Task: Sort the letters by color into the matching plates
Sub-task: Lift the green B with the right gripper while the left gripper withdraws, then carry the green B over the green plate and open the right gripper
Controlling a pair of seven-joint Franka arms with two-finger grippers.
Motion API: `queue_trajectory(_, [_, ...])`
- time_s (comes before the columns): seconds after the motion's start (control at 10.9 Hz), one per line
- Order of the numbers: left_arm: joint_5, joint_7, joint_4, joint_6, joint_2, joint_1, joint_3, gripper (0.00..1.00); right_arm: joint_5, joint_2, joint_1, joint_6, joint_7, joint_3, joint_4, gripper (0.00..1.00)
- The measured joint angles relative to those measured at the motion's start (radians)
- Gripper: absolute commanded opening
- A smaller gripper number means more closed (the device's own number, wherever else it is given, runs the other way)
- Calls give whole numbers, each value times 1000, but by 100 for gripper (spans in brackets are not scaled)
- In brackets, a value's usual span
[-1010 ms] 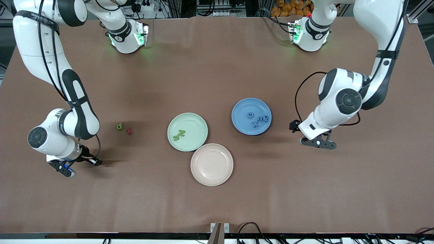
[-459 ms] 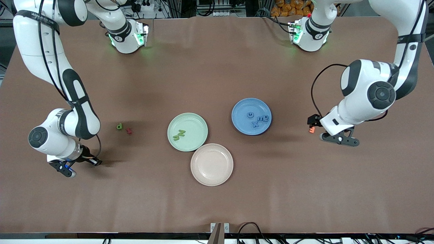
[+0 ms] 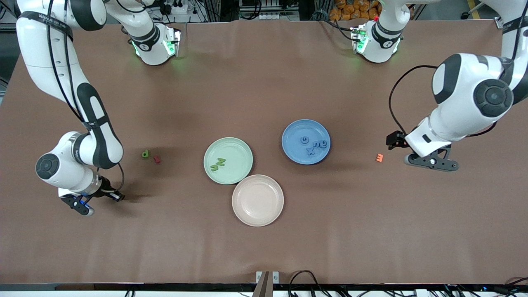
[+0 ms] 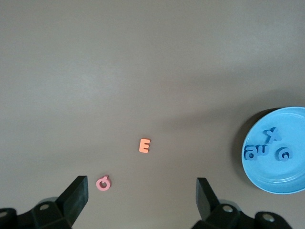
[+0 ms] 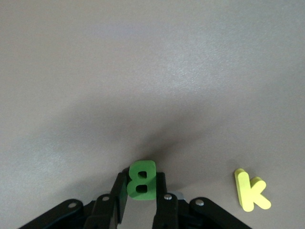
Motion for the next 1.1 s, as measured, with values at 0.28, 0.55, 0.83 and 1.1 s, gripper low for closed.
queue_trajectory(0.28, [0,0,21,-25,-45,0,29,100,-2,-3,29,-14,-1,1,-1,23])
queue_trajectory(0.55, [0,0,31,-73,-98,1,50,100,-2,-18,66,-54,-1,1,-2,21])
queue_trajectory(0.83, [0,0,66,-139,-127,1,64,100,-2,-43,99,-90,0,1,-2,21])
queue_trajectory(1.1, [0,0,109,-190,-129,0,68,100,-2,-55,152,-104,5,2,-3,21])
